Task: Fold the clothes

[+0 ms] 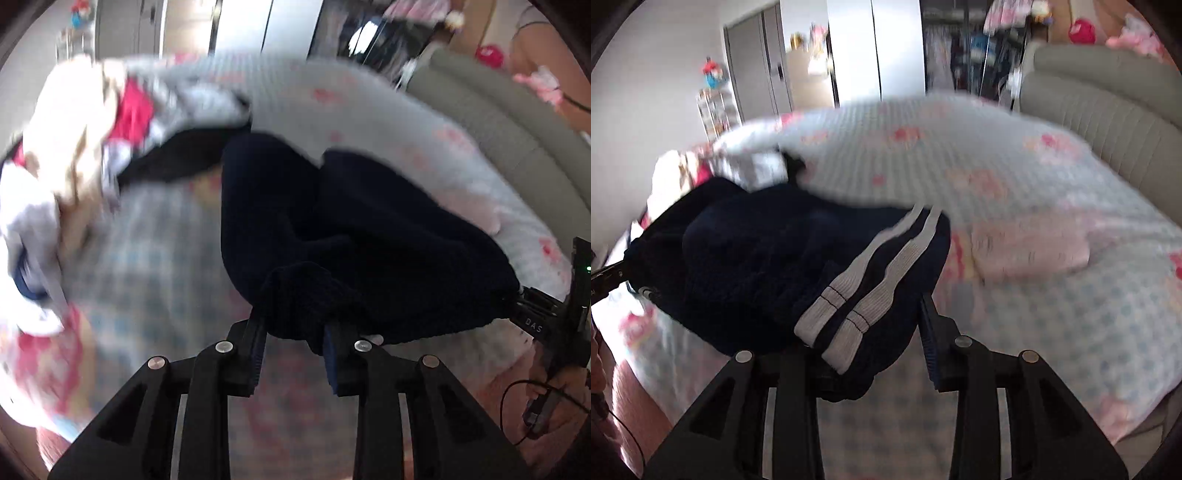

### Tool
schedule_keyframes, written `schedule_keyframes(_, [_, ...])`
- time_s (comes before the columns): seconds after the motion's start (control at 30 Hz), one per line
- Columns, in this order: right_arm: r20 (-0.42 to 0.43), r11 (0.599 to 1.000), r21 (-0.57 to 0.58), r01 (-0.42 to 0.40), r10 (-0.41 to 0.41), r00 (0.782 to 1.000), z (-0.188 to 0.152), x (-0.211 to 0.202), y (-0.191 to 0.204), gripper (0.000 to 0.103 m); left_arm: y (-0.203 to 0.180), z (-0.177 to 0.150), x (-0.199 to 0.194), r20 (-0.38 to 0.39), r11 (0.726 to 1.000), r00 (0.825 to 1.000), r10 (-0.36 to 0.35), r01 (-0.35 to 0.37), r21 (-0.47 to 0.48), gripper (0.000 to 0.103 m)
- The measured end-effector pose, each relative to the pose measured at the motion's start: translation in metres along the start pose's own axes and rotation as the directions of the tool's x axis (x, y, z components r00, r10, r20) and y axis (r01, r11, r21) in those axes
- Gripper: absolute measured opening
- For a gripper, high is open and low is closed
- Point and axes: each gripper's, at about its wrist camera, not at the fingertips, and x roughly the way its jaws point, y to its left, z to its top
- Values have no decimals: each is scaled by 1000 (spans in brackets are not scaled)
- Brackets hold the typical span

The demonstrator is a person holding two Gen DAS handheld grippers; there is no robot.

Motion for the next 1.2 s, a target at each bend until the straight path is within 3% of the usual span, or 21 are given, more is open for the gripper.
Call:
schedule_keyframes(0.03, [-104,1000,4,1,-1,995,-21,21,-2,33,8,-15,23,-92,999,996,14,-17,-28,30])
schedule_keyframes(0.07, [-191,1000,12,-7,9,981,-45,36,-3,33,13,-28,31,-126,999,992,21,-27,-43,33])
schedule_keyframes(0.1, [-217,1000,18,-18,22,976,-57,38,-3,33,18,-40,38,-152,998,988,26,-34,-57,35])
schedule_keyframes(0.17, [-264,999,30,-40,46,963,-80,41,-4,35,23,-48,25,-100,998,995,12,-18,-58,54])
schedule_keyframes(0.23, [-239,999,27,-38,43,970,-80,31,-5,41,27,-51,10,-47,999,999,-1,-1,-53,60])
schedule_keyframes(0.37, [-162,999,-39,21,-27,986,-69,10,-2,54,19,-51,10,-29,1000,1000,0,-1,-17,60])
schedule_keyframes(0.53, [-85,986,-148,77,-91,992,-66,0,22,55,10,-51,9,-6,1000,1000,1,-1,28,60])
schedule_keyframes(0.73, [-8,964,-261,48,-51,999,-57,-5,55,56,-1,-50,8,21,997,1000,1,-3,81,60])
schedule_keyframes(0.8, [-1,973,-229,26,-27,1000,-52,-8,50,56,-4,-51,8,34,997,999,-4,1,81,60])
schedule_keyframes(0.97, [-22,998,-26,-59,58,998,-42,-13,15,59,14,-49,-5,103,997,993,-63,67,-40,60])
schedule_keyframes(1.1, [-12,955,150,-257,261,965,-44,-20,-12,59,21,-52,-4,99,994,991,-86,92,-58,60])
schedule_keyframes(1.2, [19,966,137,-221,220,975,-44,-30,-11,59,16,-56,-2,90,995,991,-94,96,-20,60])
